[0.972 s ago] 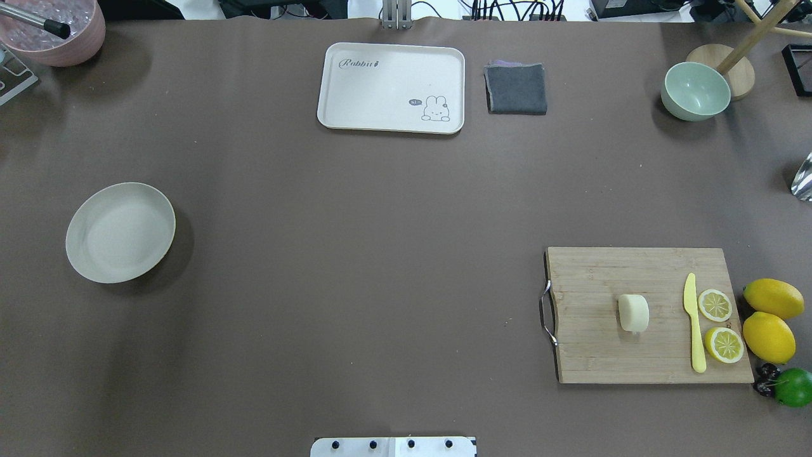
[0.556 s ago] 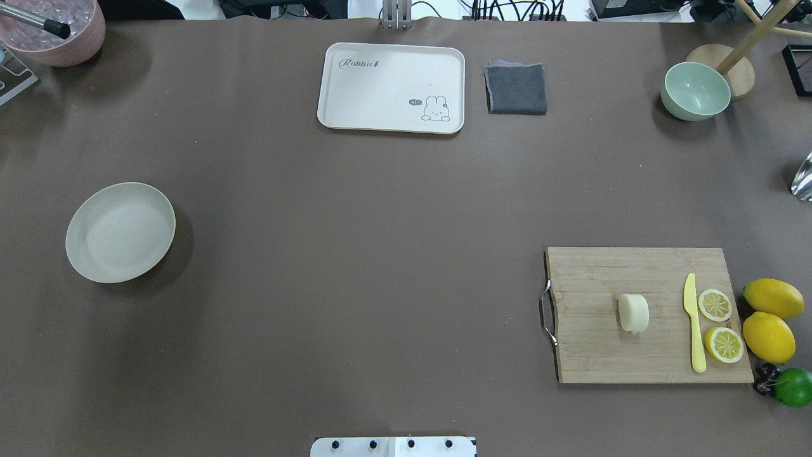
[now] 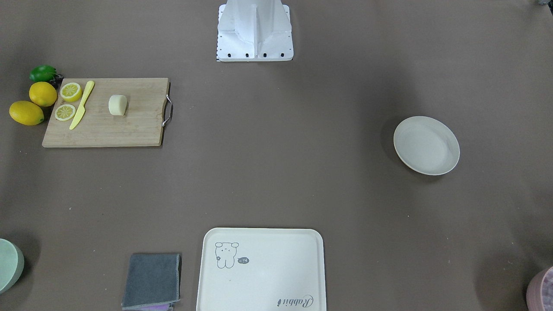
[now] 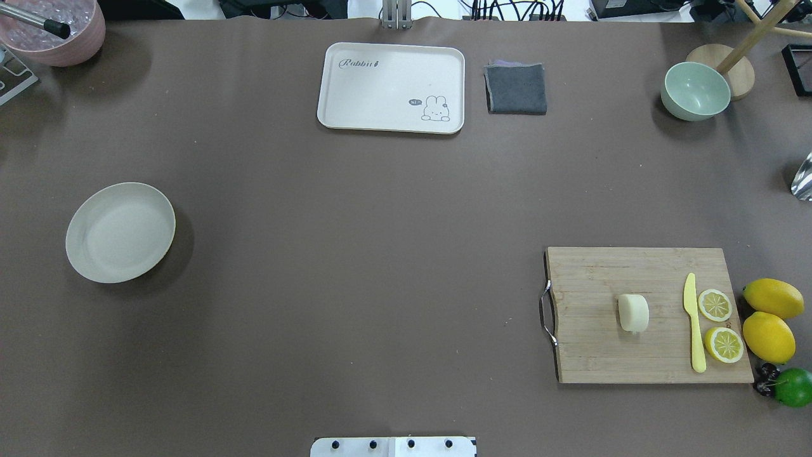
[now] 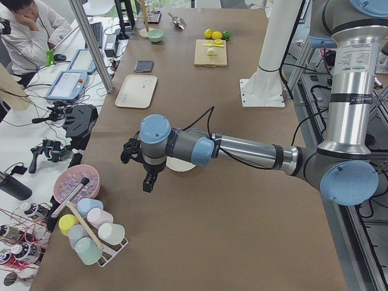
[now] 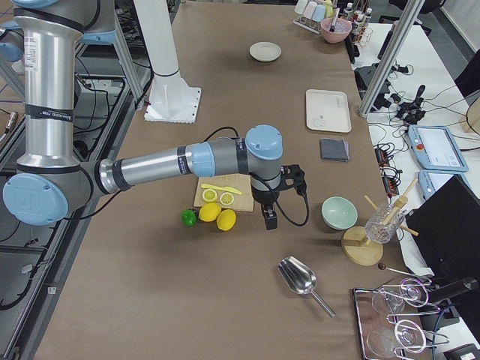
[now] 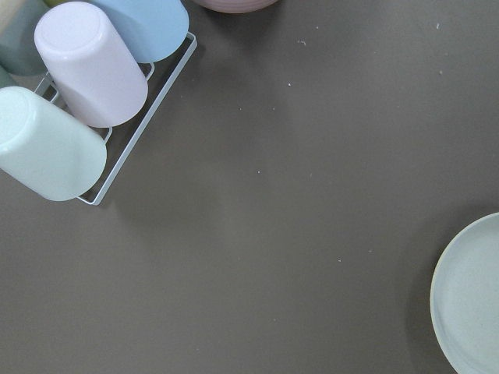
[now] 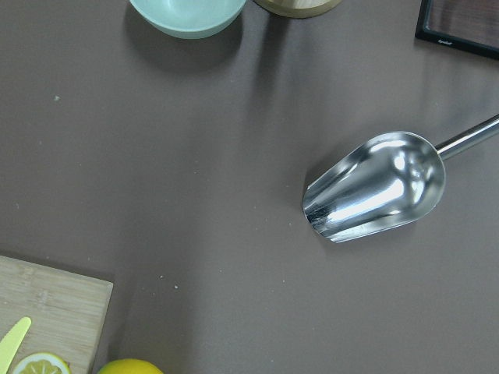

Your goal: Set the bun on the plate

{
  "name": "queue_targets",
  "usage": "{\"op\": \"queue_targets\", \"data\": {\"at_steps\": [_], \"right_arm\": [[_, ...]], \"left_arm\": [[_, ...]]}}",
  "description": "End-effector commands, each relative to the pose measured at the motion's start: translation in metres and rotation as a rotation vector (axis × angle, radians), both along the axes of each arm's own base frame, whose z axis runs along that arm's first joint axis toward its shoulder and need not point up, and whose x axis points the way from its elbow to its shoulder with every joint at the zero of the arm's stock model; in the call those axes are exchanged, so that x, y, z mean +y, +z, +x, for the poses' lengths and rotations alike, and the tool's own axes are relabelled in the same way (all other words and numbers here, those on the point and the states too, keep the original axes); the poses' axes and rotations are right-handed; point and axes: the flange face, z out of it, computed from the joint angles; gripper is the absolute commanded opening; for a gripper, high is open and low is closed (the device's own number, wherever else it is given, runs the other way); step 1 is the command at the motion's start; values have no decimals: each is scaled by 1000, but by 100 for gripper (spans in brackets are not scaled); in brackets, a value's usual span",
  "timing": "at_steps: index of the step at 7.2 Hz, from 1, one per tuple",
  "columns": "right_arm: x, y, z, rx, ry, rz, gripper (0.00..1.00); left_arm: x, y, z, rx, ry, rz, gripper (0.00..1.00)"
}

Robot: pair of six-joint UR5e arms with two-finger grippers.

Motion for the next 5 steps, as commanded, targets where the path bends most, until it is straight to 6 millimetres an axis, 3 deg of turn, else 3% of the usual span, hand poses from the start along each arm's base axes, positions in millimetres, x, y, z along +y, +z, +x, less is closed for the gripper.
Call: {"op": "queue_targets", "data": {"at_steps": [1,3,5], "right_arm": [[-3,-17,-47,-15,27,-78,100],[2,-50,-104,-39,64,-124,100],[6,-62,-165,-64,139,-112,100]], "left_arm": [[-8,-10,30,6,47,53,98],[-6,-4,108,20,151,35,98],[-8,21,146,54,153,23,98]]}}
